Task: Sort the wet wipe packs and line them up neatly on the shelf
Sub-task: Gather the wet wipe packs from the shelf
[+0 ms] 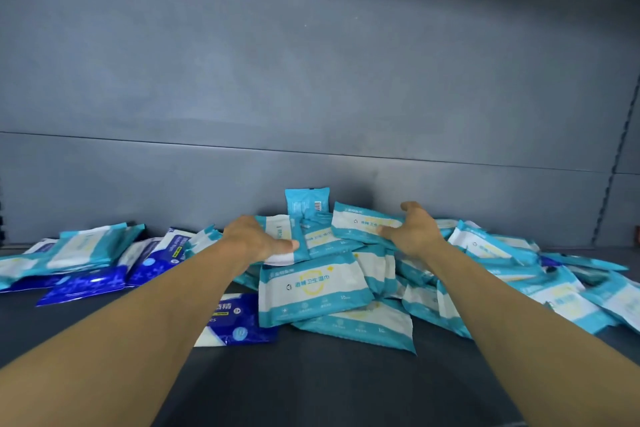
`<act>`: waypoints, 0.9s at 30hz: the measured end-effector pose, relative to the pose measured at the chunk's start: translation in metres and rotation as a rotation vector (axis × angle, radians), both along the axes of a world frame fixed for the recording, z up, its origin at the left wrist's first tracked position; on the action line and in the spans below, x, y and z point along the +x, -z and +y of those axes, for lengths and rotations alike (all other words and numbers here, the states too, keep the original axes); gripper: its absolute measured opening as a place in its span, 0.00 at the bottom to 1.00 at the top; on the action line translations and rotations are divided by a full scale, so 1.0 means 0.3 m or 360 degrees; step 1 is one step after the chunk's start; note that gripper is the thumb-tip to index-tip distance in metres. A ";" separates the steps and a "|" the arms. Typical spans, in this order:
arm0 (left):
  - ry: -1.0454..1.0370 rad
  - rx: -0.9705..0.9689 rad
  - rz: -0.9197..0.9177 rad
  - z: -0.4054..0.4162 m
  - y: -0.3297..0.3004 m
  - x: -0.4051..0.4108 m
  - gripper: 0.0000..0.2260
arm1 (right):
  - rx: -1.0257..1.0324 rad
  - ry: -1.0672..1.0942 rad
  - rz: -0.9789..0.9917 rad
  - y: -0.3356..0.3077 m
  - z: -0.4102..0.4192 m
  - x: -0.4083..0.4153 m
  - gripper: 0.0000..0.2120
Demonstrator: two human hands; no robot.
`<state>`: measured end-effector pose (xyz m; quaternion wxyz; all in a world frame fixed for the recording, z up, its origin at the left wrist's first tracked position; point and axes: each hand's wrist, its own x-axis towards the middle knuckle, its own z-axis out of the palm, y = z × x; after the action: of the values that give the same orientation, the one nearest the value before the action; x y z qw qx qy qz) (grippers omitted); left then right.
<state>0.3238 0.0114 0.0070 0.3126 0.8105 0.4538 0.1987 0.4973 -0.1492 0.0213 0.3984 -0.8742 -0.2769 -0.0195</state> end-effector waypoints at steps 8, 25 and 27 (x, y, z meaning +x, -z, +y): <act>0.0064 -0.0511 -0.0659 0.010 0.002 -0.026 0.17 | 0.0381 0.0001 0.0203 -0.048 -0.041 -0.039 0.29; 0.0183 -0.0297 -0.0886 0.066 -0.082 -0.262 0.10 | 0.0549 -0.0410 0.0239 -0.095 0.120 -0.181 0.28; 0.0229 -0.0317 -0.0906 0.058 -0.094 -0.264 0.11 | 0.0581 -0.0440 0.0203 -0.107 0.103 -0.192 0.21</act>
<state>0.2446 0.0289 0.0350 0.5183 0.7176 0.3068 0.3495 0.4396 -0.1182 0.0534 0.5655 -0.7408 -0.3602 0.0409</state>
